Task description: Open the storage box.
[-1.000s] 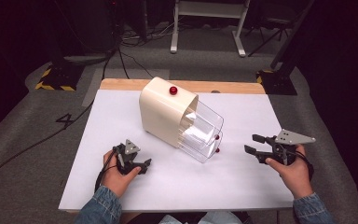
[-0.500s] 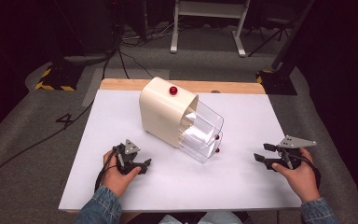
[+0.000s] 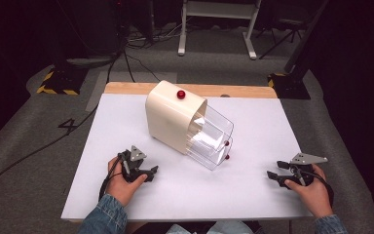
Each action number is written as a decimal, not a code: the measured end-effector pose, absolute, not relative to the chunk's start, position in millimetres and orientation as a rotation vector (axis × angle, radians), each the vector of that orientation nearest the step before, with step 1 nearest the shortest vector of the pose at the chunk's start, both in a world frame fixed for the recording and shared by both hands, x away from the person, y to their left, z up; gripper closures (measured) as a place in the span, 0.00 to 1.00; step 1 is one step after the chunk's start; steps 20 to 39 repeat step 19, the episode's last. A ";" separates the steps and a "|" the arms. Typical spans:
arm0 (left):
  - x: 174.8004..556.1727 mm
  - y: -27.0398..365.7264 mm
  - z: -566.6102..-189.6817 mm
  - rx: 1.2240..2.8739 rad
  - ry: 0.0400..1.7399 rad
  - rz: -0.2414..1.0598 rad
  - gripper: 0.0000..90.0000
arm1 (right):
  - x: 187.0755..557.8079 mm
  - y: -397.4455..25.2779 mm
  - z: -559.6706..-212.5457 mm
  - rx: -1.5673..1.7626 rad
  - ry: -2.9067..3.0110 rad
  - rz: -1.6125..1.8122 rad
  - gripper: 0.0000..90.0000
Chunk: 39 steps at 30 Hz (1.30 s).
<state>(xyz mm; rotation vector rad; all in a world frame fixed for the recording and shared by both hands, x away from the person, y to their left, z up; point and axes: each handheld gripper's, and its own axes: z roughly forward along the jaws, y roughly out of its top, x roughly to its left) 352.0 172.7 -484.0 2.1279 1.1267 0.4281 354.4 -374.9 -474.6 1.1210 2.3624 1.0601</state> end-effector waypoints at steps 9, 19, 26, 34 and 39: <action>351.9 172.7 -484.2 2.128 1.125 0.430 0.25 | 351.8 -369.3 -481.2 1.085 2.352 1.009 0.20; 352.0 172.5 -484.2 2.126 1.127 0.428 0.25 | 353.3 -370.1 -482.4 1.121 2.332 0.998 0.16; 352.0 172.5 -484.2 2.126 1.127 0.428 0.25 | 353.3 -370.1 -482.4 1.121 2.332 0.998 0.16; 352.0 172.5 -484.2 2.126 1.127 0.428 0.25 | 353.3 -370.1 -482.4 1.121 2.332 0.998 0.16; 352.0 172.5 -484.2 2.126 1.127 0.428 0.25 | 353.3 -370.1 -482.4 1.121 2.332 0.998 0.16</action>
